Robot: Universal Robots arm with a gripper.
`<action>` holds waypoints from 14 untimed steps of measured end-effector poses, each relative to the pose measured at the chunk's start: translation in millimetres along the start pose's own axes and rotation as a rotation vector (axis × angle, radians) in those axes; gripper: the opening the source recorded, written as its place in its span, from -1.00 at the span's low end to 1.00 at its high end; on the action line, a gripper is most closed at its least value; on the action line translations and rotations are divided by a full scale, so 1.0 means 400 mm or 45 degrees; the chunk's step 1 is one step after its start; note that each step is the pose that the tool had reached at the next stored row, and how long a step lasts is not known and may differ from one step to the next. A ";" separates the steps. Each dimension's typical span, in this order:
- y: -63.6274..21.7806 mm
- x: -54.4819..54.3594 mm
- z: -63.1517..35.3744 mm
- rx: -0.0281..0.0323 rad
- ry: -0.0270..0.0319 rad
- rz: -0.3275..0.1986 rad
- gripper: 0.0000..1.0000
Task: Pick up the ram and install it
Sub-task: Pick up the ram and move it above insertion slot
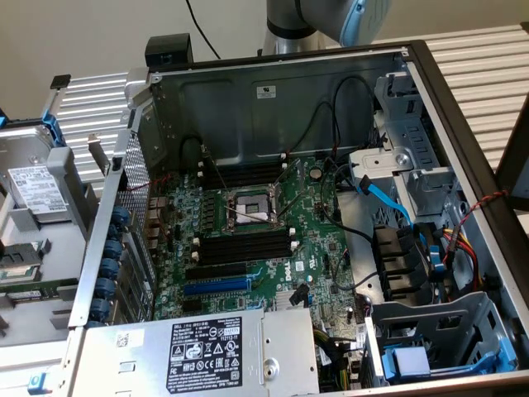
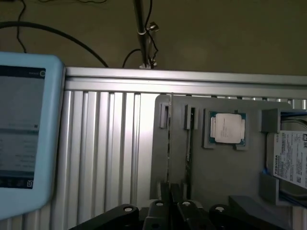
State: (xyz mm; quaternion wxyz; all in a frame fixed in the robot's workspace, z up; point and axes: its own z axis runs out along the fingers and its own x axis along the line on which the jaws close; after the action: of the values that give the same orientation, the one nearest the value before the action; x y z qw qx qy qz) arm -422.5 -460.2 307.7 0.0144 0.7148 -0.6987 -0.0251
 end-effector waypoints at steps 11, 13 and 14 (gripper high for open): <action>-0.016 -0.001 -0.126 0.0000 0.0000 0.000 -0.74; -0.031 -0.001 -0.150 -0.0001 0.0001 0.000 -0.74; -0.037 -0.001 -0.162 -0.0004 0.0002 0.000 -0.74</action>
State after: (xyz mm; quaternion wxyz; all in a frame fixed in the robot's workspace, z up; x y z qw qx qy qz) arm -404.0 -460.4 371.4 0.0145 0.7148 -0.6988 -0.0251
